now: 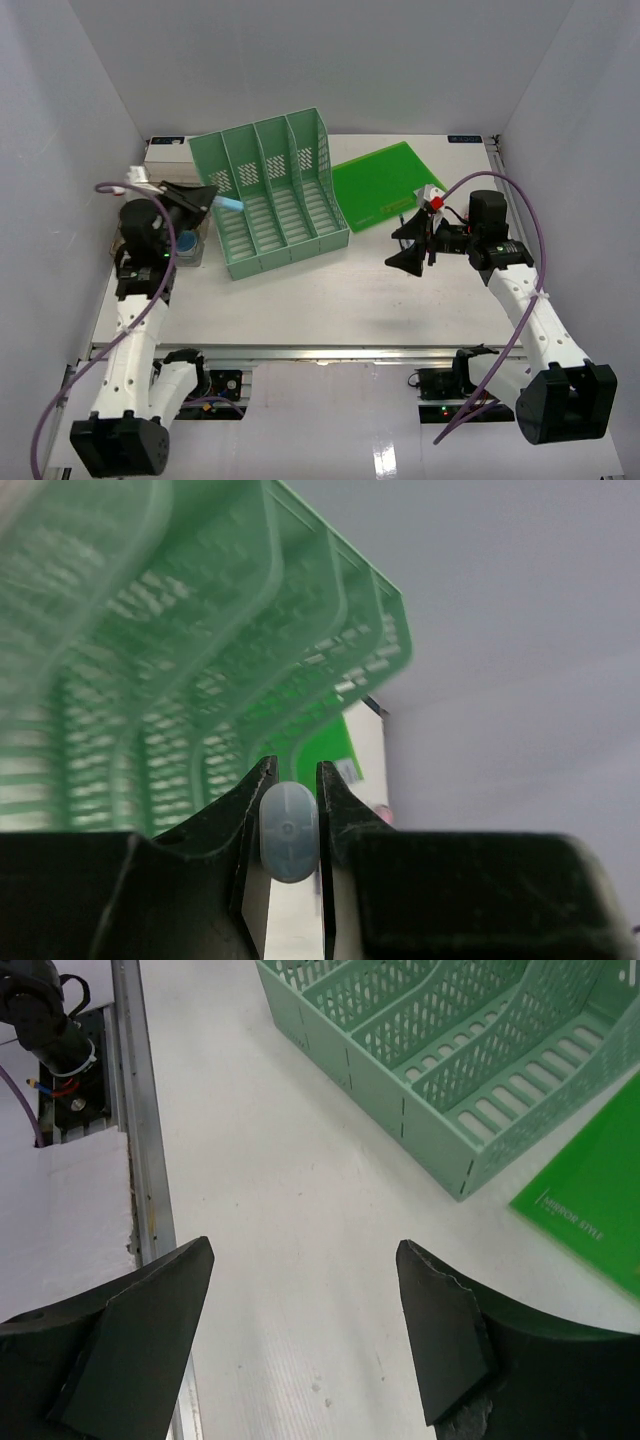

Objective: Organize the desk

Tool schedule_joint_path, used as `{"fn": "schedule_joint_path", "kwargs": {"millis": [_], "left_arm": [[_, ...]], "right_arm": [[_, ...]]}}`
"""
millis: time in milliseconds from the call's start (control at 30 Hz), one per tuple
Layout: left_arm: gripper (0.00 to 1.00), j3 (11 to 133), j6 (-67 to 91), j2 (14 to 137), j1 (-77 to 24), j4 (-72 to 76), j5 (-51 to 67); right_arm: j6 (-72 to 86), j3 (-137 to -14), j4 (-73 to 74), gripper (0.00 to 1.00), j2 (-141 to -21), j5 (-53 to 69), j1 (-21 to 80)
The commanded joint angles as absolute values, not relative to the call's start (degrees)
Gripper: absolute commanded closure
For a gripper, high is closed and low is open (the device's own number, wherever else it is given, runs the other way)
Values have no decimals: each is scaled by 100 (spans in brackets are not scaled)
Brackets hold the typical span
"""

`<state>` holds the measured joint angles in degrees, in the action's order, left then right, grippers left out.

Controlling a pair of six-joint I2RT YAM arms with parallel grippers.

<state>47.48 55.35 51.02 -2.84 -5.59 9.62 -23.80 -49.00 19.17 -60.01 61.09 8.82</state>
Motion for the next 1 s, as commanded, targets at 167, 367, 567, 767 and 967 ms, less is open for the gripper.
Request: {"fn": "schedule_joint_path", "kwargs": {"millis": [167,367,567,767,967], "left_arm": [[100,4373,5184,5333,3314,-1289,3700],[100,4453,5609,6804,3507,-271,3481],[99,5519,5333,8371,3397,-225,3291],[98,6289,5137,9261,3041,-378,2598],[95,6802,5210,9992,2778,-481,2243]], "right_arm": [[-2629,-4199,1573,20,-6000,7042,51],[-2663,-4129,1573,20,-5859,7040,-133],[-2658,-4122,1568,20,-5822,7028,-174],[-2672,-4109,1573,20,-5845,6987,-202],[-2736,-4080,1573,20,-5884,6885,-221]]}}
